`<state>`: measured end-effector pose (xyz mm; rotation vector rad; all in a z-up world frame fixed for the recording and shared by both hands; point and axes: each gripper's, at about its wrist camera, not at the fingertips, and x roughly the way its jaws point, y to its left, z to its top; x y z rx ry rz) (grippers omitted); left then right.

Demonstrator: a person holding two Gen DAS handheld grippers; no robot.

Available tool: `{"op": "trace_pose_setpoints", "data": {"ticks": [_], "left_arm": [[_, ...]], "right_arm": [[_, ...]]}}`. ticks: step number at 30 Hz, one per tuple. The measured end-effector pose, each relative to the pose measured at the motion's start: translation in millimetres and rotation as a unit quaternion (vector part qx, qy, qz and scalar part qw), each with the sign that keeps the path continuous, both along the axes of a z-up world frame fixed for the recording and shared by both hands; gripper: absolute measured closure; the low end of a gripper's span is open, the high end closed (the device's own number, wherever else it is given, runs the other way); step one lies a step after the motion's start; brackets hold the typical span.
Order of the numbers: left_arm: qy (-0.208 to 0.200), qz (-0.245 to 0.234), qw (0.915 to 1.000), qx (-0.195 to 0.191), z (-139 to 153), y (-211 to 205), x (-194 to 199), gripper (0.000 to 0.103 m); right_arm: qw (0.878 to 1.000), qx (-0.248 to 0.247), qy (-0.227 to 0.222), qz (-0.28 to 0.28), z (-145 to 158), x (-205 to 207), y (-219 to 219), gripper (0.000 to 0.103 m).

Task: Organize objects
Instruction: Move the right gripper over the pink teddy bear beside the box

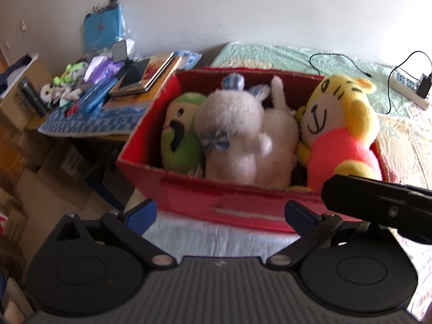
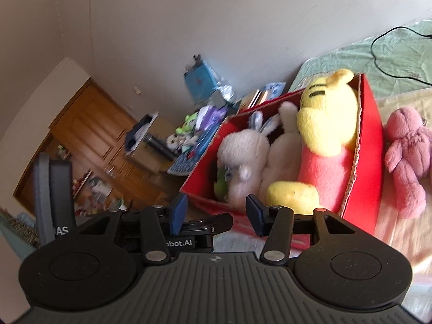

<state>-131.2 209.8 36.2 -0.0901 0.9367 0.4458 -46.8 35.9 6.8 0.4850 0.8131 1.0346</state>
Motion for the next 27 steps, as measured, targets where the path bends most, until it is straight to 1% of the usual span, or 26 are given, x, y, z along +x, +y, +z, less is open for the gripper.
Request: {"op": "trace_pose_setpoints", "data": {"ticks": [7,12,19,27], "left_arm": [[0.034,0.011,0.9993,-0.010,-19.3,-15.8,-1.4,0.002],[0.057,0.007,0.9982,-0.016,-33.3,-30.5,4.0,0.002],[0.081,-0.013,0.9963,-0.024,-50.2,-54.9,14.5,0.002],[0.106,-0.048,0.9928,-0.030,-65.6,-87.7,26.5,0.002]], "right_arm": [[0.999,-0.008,0.028,0.036,-12.4,3.6,-10.8,0.051],[0.998,-0.019,0.047,0.045,-20.5,5.0,-23.8,0.051],[0.996,-0.036,0.070,0.039,-29.3,5.9,-46.3,0.051],[0.995,-0.048,0.093,0.008,-39.5,8.1,-76.6,0.051]]}}
